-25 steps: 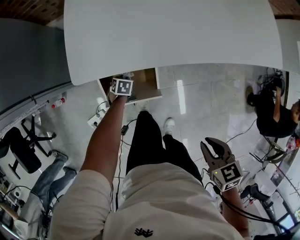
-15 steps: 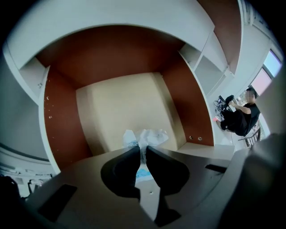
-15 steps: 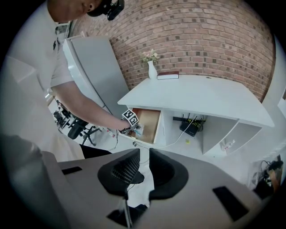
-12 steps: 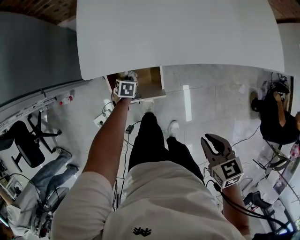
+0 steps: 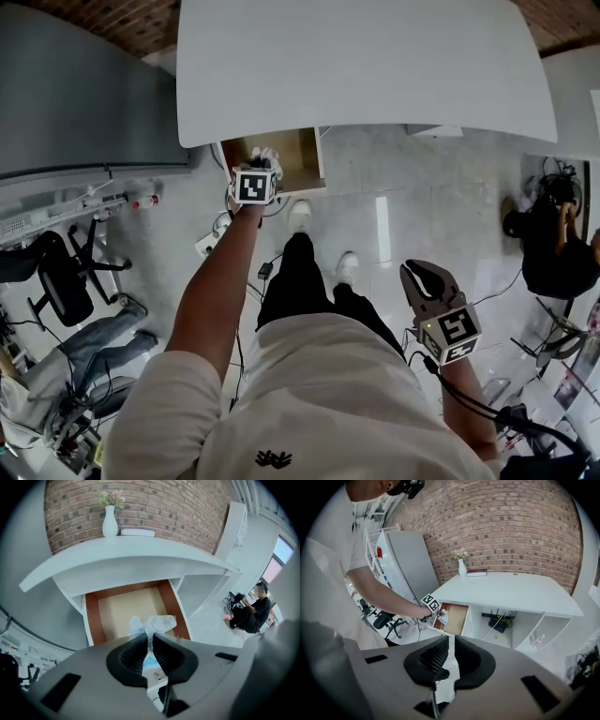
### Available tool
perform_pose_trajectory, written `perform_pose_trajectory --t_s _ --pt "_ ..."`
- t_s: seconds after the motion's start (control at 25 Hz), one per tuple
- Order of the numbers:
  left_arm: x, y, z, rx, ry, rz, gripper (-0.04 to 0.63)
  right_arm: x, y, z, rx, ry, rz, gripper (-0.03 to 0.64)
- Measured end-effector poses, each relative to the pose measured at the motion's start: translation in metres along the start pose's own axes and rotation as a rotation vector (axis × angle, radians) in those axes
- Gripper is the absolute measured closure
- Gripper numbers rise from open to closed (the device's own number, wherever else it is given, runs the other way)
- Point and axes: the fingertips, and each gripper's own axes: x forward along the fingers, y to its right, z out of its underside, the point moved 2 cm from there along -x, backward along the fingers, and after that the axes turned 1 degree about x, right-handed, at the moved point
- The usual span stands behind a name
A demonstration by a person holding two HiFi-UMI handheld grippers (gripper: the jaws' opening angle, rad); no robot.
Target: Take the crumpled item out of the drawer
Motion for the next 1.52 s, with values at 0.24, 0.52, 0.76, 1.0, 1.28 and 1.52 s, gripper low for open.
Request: perform_pose_trajectory --t_s 0.24,0.52,0.76,1.0,1.28,1.52 --pt "-0.072 0.041 -0.007 0.006 0.068 -0.010 0.546 -0.040 0.006 0.009 -0.020 0.075 -0.010 0.560" --pt "-0.151 0.096 0.011 -0.012 0.144 0.002 0.548 -0.091 0.005 0.038 -0.066 0.122 -0.029 0.574" --pt "-0.214 0.138 0.036 -0.007 0.189 0.041 0.548 -0.127 -0.008 0.048 -0.108 0.150 -0.067 0.580" --pt "-0.272 0.182 0.054 0.006 0.240 0.069 0.548 -0.157 -0.014 0.059 -0.138 0.173 -0.095 0.581" --pt "-0.326 0.227 0.077 0.013 0.279 0.124 0.548 -0.184 -0.019 0.072 -0.174 0.191 -0.118 0.583" --pt "-0.361 0.273 0.094 0.051 0.291 0.164 0.549 -0.205 -0.017 0.086 -0.193 0.187 -0.131 0.584"
